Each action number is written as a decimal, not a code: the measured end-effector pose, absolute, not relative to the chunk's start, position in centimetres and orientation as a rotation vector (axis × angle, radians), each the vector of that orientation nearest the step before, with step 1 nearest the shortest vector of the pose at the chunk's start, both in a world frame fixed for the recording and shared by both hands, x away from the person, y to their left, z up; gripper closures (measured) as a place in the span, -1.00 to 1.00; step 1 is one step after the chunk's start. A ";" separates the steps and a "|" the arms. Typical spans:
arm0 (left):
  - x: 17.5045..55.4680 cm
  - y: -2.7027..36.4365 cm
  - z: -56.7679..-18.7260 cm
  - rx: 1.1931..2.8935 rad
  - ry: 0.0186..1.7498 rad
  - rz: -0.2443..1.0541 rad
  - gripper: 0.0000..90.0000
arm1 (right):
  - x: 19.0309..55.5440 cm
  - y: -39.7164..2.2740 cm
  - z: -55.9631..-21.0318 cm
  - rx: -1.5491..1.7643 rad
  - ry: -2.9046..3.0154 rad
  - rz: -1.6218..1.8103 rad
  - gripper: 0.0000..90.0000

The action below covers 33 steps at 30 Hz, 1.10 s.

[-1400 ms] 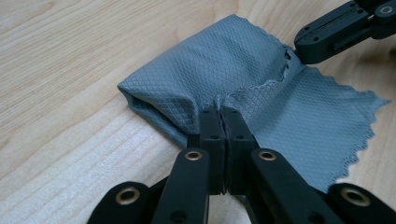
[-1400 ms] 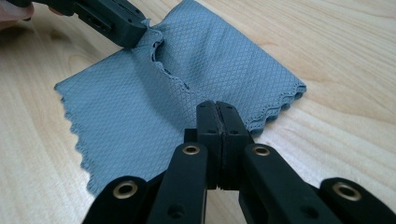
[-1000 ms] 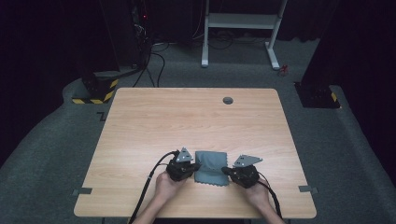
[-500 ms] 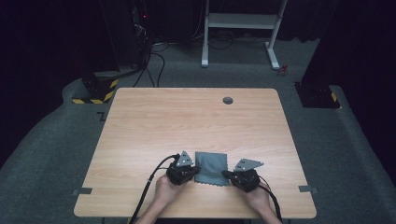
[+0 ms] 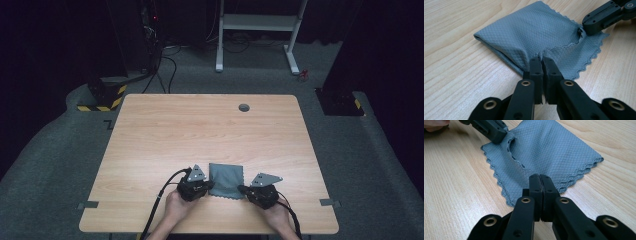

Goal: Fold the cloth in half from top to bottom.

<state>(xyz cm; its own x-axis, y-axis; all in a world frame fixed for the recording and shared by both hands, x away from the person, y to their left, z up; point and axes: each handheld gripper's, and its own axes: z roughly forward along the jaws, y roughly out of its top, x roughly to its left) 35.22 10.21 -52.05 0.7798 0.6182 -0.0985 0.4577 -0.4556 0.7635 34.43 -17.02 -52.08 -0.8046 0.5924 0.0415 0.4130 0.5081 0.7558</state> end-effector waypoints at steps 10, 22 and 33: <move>34.5 11.0 -51.9 2.132 0.804 0.207 0.63 | 33.8 -17.9 -52.2 0.890 2.534 1.198 0.66; 33.9 12.8 -50.2 2.073 0.840 0.220 0.31 | 33.1 -19.0 -50.7 0.897 2.497 1.306 0.88; 36.4 9.4 -50.5 2.127 0.916 0.273 0.09 | 35.7 -16.3 -50.9 0.899 2.498 1.220 0.89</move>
